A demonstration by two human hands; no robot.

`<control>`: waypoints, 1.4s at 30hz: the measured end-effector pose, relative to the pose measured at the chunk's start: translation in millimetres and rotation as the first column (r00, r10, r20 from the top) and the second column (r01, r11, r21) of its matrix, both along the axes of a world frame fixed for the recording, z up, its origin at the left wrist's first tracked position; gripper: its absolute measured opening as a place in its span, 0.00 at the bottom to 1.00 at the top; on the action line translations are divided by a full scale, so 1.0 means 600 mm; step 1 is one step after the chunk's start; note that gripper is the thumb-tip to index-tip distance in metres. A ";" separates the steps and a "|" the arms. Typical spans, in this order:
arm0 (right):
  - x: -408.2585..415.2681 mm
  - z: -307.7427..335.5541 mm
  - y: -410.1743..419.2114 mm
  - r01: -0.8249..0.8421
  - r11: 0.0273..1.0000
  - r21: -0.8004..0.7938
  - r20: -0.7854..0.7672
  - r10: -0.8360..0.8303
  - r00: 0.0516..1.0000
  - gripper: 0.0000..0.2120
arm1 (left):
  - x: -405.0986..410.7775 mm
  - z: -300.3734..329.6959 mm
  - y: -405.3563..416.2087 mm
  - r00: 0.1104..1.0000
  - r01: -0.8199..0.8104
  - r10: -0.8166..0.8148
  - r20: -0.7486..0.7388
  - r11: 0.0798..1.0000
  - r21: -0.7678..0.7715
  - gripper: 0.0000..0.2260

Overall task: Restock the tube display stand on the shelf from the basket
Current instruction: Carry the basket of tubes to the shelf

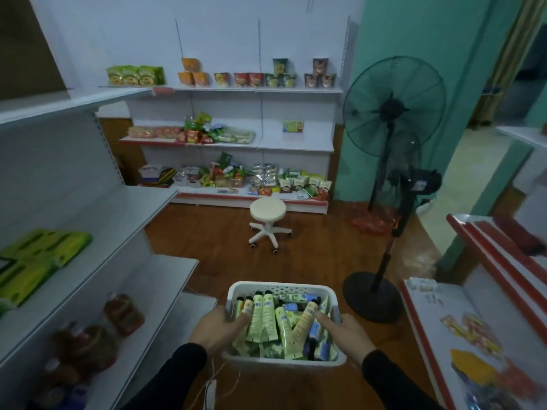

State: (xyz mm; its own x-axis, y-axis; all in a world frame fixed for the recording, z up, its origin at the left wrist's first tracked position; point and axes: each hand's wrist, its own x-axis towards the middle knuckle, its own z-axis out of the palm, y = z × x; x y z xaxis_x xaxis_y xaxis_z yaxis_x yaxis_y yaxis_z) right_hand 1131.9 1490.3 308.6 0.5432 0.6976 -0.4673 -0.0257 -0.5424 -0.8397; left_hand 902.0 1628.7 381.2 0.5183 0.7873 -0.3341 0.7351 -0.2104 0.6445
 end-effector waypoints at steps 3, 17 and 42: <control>0.080 -0.009 0.101 -0.013 1.000 0.009 -0.036 0.014 0.999 0.37 | 0.063 0.006 0.087 0.998 -0.054 0.054 -0.010 0.998 -0.015 0.14; 0.373 -0.016 0.544 -0.013 1.000 -0.015 0.006 0.013 1.000 0.38 | 0.354 -0.024 0.536 0.993 -0.118 0.118 0.007 0.993 -0.017 0.17; 0.922 -0.013 1.232 -0.096 0.994 -0.055 -0.034 0.094 0.995 0.35 | 0.900 -0.020 1.210 0.995 -0.094 0.093 -0.029 0.995 -0.032 0.16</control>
State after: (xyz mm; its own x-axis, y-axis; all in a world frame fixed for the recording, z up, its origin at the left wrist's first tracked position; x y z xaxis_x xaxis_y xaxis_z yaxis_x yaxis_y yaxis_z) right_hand 1685.3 2229.7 300.7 0.4602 0.7172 -0.5233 0.0027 -0.5905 -0.8070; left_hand 1442.3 2354.6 369.0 0.4333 0.8199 -0.3742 0.7681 -0.1188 0.6292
